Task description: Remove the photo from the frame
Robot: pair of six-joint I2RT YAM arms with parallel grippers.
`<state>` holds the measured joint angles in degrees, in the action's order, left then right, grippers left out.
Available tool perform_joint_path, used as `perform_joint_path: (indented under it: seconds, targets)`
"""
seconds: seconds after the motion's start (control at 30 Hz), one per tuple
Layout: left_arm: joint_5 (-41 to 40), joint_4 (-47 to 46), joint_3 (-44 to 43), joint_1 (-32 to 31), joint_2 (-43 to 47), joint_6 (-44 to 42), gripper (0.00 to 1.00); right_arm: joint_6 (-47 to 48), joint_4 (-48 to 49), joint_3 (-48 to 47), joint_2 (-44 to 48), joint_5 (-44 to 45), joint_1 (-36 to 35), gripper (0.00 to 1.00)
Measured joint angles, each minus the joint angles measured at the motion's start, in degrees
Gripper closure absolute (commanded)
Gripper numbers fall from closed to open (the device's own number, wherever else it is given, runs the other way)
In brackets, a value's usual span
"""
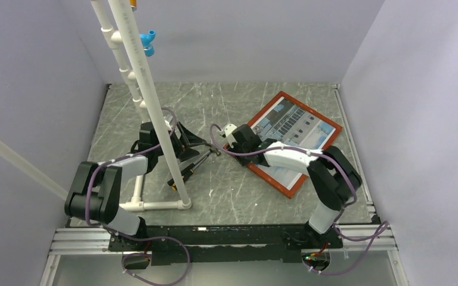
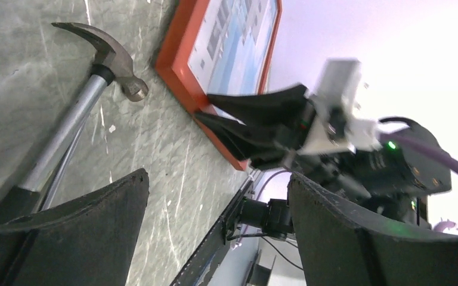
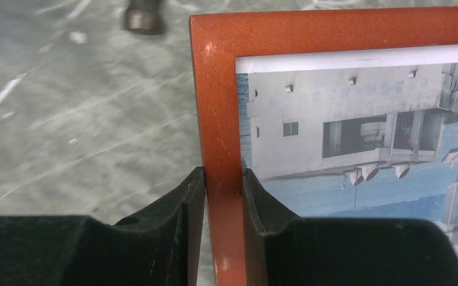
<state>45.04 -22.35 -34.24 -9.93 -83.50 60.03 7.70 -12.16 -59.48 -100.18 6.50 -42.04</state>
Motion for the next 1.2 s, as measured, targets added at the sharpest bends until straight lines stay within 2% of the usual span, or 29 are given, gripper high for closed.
perform_joint_path:
  seconds: [0.17,0.33,0.63,0.8,0.97,1.2]
  targets:
    - [0.24,-10.64,0.5,-1.4,-7.58,7.34,0.16,-1.25,3.43,6.08,8.46,-5.95,-0.39,1.0]
    - [0.24,-19.41,0.46,-4.13,-13.9,13.46,0.16,-2.93,6.01,7.54,11.61,-8.63,-0.55,1.0]
    - [-0.35,-22.86,-3.69,-8.83,-21.38,16.35,0.17,-4.76,8.17,9.97,13.84,-9.97,-0.66,1.0]
    - [-1.44,-23.58,-6.84,-9.81,-25.4,17.62,0.24,-5.49,8.85,10.47,14.91,-10.14,-0.79,1.0]
    - [-2.56,-23.67,-9.75,-11.21,-27.43,17.73,0.41,-6.49,8.98,10.75,15.93,-10.05,-1.11,1.0]
    - [-4.39,-22.51,-11.78,-13.18,-27.43,15.63,0.79,-8.39,8.87,11.58,17.92,-9.09,-1.62,1.0]
